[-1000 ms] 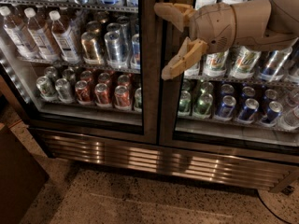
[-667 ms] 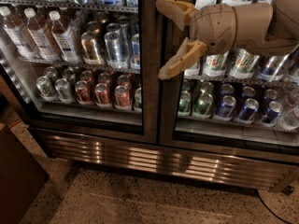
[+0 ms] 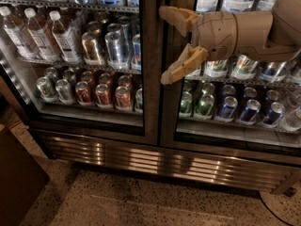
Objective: Open left fridge door
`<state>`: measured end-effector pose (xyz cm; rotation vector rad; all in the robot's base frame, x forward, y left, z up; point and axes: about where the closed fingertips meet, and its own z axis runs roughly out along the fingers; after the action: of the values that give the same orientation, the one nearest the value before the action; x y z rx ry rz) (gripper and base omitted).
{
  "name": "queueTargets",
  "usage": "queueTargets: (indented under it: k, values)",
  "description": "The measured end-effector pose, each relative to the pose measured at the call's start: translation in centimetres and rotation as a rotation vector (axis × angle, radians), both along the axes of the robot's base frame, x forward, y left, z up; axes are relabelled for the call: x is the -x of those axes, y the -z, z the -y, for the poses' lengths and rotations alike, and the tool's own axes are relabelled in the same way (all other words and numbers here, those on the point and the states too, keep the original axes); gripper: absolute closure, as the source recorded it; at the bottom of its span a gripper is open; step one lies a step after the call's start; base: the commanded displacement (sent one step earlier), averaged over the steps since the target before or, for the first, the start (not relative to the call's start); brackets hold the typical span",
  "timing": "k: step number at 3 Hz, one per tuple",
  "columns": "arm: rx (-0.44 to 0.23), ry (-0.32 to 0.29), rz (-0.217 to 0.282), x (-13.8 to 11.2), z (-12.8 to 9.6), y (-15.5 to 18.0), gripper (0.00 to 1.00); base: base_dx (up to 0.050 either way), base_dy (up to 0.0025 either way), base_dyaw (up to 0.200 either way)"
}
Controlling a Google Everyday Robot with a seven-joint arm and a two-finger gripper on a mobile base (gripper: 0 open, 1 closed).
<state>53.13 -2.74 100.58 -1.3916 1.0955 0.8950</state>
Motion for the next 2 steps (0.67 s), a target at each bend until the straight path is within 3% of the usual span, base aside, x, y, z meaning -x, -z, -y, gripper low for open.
queueTargets:
  k: [1,2]
  values:
    - [-0.052,0.037,0.010,-0.15,0.49,0.22,0.00,0.000,0.00000,0.000]
    - [-0.054,0.101,0.056,-0.10,0.80,0.20,0.00,0.000,0.00000,0.000]
